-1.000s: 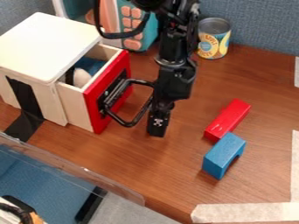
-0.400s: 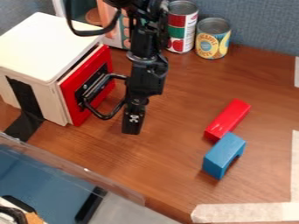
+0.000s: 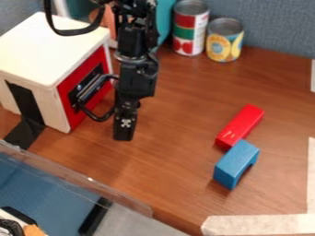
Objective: Close the drawer
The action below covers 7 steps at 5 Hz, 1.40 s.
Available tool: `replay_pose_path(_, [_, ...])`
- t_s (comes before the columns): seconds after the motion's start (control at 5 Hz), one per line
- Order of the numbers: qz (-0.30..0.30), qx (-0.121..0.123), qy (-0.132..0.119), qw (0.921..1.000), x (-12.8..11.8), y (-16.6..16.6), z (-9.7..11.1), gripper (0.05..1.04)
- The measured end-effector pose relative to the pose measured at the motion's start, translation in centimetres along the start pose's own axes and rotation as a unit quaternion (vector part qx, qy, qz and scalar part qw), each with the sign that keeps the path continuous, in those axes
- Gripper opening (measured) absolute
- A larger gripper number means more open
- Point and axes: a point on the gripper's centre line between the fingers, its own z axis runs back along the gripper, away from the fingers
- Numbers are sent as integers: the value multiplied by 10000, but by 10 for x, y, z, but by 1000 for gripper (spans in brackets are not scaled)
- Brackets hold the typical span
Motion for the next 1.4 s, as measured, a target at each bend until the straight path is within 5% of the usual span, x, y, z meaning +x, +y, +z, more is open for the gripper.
replay_pose_path(0.4, [53, 47, 27, 10000, 4, -2, 3, 1003])
replay_pose_path(1.0, [34, 820, -139, 9965, 68, -26, 18, 1000])
replay_pose_path(1.2, [758, 1113, -468, 9898, 65, -33, 32, 1000])
replay_pose_path(1.4, [1730, 1157, -1201, 9707, 53, -43, 51, 1000])
